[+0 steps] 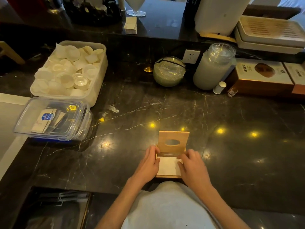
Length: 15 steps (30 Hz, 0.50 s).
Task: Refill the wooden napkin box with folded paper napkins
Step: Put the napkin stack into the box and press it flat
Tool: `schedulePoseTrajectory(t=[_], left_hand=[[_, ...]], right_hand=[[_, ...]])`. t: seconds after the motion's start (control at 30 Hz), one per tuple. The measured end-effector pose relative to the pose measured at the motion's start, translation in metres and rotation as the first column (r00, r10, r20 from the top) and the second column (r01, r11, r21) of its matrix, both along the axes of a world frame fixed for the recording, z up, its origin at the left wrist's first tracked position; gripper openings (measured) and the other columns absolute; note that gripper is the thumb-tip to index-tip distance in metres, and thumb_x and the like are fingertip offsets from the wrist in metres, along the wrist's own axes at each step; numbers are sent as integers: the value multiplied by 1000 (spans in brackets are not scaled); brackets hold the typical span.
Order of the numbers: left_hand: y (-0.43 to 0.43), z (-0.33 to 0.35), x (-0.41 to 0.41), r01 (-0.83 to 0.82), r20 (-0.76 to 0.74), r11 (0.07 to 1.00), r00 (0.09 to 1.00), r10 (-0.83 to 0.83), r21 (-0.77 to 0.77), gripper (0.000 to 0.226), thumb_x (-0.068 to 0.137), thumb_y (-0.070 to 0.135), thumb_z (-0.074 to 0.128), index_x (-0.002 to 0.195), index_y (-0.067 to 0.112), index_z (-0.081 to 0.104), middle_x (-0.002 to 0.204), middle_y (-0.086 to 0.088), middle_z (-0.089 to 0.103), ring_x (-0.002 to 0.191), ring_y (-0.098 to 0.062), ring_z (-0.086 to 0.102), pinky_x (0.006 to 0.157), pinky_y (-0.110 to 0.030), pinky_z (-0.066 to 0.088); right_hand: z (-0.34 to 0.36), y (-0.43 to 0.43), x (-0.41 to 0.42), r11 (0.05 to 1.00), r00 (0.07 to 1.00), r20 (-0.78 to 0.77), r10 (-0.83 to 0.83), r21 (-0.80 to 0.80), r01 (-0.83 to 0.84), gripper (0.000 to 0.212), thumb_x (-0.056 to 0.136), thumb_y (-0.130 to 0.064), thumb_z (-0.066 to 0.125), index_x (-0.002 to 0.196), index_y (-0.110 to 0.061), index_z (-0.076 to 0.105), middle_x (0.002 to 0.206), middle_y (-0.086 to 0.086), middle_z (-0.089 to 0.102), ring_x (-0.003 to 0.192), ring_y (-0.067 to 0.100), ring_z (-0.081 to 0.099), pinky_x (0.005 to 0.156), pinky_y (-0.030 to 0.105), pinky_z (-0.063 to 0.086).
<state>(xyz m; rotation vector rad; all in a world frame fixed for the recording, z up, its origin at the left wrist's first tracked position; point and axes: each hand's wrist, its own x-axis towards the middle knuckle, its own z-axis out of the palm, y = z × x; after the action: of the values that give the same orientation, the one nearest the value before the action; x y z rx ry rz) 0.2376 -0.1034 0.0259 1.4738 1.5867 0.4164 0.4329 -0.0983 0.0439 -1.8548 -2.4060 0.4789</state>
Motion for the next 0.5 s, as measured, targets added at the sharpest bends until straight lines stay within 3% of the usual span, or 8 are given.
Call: schedulePoseTrajectory(t=[0.07, 0.17, 0.23, 0.4, 0.5], left_hand=[[0, -1, 4, 90, -82, 996, 993, -89, 16, 13, 100, 21, 44, 105, 32, 40, 147, 5, 27, 103, -12, 52, 88, -36, 55], [2, -5, 11, 150, -155, 988, 976, -152, -25, 22, 98, 19, 45, 117, 31, 44, 155, 11, 9, 109, -24, 56, 89, -39, 55], [6, -7, 14, 164, -220, 984, 960, -175, -65, 29, 97, 17, 47, 124, 26, 48, 155, 7, 8, 103, -26, 59, 85, -38, 56], [14, -8, 19, 167, -292, 967, 931, -219, -192, 37, 90, 6, 48, 125, 18, 51, 156, -2, 9, 97, -28, 58, 82, -40, 55], [16, -3, 21, 174, -304, 958, 922, -239, -228, 37, 90, 5, 46, 126, 14, 47, 159, -5, 2, 83, -21, 52, 70, -33, 47]], right_hand=[[-1, 1, 12, 997, 999, 32, -32, -66, 34, 32, 89, -35, 64, 118, -21, 64, 116, 4, 53, 108, 22, 49, 85, 34, 51], [-4, 11, 18, 939, 998, 52, 21, -343, -2, 50, 94, -43, 53, 142, -30, 43, 146, 5, 39, 131, 26, 38, 103, 41, 45], [-6, 18, 13, 905, 996, 65, 59, -424, -26, 54, 94, -45, 51, 145, -31, 37, 146, 4, 41, 129, 27, 42, 101, 42, 46], [-8, 29, 7, 881, 996, 70, 55, -472, -16, 55, 92, -43, 56, 142, -28, 42, 139, 4, 49, 121, 26, 52, 96, 41, 49], [-5, 34, 6, 872, 988, 121, 94, -489, -23, 59, 90, -53, 54, 142, -28, 40, 138, 3, 51, 122, 25, 52, 94, 41, 49]])
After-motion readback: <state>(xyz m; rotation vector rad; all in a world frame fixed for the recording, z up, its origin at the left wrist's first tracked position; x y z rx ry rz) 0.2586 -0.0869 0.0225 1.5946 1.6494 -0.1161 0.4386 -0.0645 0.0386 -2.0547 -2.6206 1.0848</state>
